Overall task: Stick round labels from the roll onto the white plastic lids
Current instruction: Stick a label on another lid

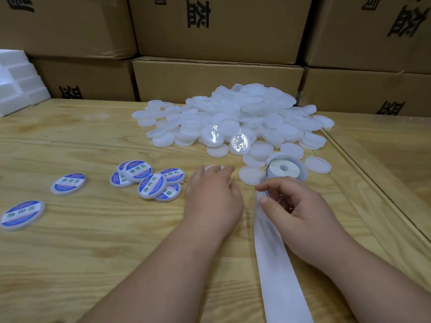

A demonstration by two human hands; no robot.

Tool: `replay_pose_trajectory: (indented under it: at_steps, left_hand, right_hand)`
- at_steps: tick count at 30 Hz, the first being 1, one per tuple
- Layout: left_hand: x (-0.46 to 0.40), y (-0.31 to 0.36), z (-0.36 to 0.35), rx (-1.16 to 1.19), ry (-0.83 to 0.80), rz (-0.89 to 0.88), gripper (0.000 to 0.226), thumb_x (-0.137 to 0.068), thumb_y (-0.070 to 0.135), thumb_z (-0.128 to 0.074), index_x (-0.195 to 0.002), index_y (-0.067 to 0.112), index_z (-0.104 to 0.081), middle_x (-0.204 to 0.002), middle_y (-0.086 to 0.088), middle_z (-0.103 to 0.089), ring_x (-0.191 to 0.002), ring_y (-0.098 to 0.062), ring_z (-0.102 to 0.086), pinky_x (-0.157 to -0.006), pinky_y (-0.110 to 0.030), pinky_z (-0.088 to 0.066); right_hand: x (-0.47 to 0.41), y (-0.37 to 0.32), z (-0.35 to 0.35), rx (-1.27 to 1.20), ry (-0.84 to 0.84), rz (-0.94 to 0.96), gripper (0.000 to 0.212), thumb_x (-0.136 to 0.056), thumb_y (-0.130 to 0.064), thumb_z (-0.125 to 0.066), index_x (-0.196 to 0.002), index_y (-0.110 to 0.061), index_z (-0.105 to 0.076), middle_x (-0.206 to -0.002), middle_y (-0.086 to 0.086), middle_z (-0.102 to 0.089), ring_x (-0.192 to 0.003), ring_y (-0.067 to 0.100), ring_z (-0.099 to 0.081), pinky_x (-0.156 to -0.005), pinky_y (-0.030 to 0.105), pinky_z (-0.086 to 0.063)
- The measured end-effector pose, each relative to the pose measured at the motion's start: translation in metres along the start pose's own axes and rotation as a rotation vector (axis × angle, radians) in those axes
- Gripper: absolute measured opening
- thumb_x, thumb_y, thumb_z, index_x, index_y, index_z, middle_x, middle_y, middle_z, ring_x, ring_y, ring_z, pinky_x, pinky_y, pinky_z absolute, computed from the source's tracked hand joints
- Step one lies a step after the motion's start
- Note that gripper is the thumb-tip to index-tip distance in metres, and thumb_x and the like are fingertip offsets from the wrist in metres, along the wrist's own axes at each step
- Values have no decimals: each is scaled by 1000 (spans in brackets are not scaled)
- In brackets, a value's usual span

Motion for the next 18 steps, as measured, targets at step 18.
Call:
replay_pose_trajectory:
  at_steps: [18]
  left_hand:
    - [1, 3, 1, 134, 59, -28, 56, -84, 28, -72, -135, 43, -55, -127, 6, -52, -126, -18, -48, -110, -40, -37]
  right_hand:
    - [-1, 8, -1, 222, -159, 69, 29, -78, -65, -53, -88, -42, -66, -78, -15, -58, -66, 8, -53, -61, 24, -41]
Point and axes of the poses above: each hand's wrist, its own x-axis away from the middle knuckle, its own z-axis out of the back of the hand, y = z × x, the point moved 2 cm from there along -x, towards the middle knuckle
